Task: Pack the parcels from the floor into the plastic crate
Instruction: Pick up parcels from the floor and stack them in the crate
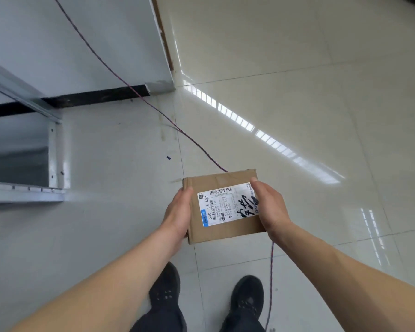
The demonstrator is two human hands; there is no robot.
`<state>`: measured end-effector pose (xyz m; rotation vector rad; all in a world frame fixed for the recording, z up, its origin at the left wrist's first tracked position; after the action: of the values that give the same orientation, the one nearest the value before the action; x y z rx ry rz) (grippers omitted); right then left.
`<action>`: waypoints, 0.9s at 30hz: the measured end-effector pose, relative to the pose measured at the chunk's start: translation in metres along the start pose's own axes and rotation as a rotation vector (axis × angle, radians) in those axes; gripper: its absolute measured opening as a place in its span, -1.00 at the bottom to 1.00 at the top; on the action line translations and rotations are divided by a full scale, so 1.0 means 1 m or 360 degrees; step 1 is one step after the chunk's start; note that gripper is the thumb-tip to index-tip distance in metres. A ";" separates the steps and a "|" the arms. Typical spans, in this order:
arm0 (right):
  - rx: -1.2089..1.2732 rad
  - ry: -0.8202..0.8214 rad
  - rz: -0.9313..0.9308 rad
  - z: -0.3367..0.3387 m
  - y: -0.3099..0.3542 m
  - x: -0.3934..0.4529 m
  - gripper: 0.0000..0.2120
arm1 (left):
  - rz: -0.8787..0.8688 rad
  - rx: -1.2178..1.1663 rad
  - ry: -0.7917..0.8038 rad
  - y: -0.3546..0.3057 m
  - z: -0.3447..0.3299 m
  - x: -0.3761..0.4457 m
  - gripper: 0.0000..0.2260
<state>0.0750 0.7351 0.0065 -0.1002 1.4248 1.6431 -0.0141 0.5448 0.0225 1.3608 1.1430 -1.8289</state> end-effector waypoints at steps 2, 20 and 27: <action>-0.0010 0.0020 0.0060 0.003 0.046 -0.037 -0.62 | -0.0040 -0.0043 -0.0030 -0.015 0.023 -0.054 -0.63; -0.0294 0.0428 0.0881 -0.031 0.374 -0.314 -0.50 | -0.0518 -0.0572 -0.0396 -0.047 0.223 -0.442 -0.59; -0.0440 0.0690 0.1090 -0.100 0.420 -0.398 -0.58 | -0.0532 -0.0813 -0.0528 0.008 0.307 -0.509 -0.55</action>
<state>-0.0281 0.4691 0.5193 -0.1417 1.6492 2.4979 0.0114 0.2503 0.5378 0.5813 1.5761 -1.7235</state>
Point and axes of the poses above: each hand's wrist, its own x-axis towards the middle knuckle, its own z-axis out of the back of the hand, y = z × x, the point moved 3 cm from there along x, towards the middle knuckle, and after that the axes turned 11 degrees about z, right-handed, at the moved point
